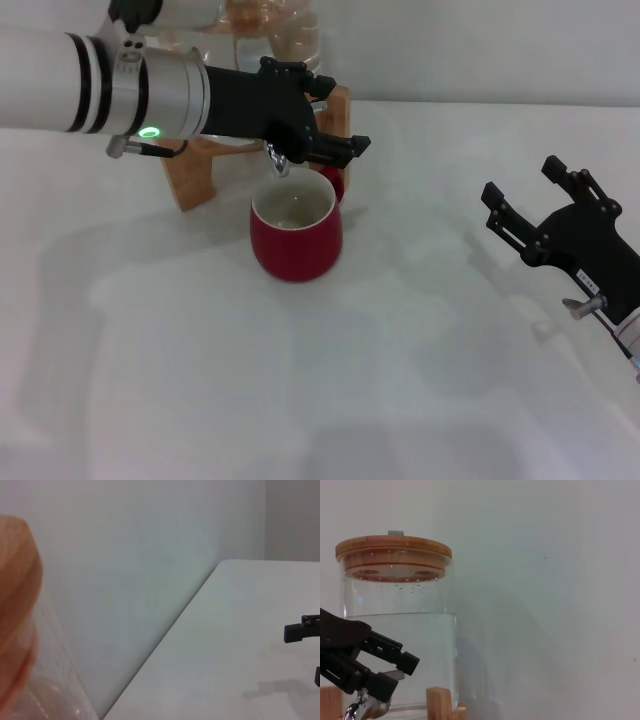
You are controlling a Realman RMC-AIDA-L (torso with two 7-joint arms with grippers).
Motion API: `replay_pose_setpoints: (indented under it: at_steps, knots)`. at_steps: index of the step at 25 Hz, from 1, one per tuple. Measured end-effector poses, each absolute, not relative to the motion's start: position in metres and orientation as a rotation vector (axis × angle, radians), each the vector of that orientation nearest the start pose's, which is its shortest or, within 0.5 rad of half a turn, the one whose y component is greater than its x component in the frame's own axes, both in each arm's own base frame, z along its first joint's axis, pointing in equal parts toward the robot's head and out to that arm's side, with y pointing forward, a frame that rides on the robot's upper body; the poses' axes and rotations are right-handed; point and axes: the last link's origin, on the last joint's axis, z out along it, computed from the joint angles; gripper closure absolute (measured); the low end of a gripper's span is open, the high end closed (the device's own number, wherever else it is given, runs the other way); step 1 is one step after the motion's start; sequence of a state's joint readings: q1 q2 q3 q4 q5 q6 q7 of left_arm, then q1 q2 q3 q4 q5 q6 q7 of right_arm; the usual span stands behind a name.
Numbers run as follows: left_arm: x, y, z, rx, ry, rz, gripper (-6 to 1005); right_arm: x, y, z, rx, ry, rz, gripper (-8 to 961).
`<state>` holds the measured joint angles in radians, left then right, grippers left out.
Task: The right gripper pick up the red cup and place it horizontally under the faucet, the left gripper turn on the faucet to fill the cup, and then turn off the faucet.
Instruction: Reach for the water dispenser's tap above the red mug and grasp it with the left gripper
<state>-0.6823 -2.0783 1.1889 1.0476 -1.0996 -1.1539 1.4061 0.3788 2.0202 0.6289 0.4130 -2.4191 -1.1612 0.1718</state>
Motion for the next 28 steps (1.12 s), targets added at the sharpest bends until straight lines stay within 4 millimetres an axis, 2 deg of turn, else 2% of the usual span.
replay_pose_setpoints:
  at_steps: [28]
  knots:
    - [-0.1421,0.4092,-0.0059,-2.702,-0.201,-0.266,124,0.2727,0.3110,-0.0573,-1.917,0.445,0.884,114]
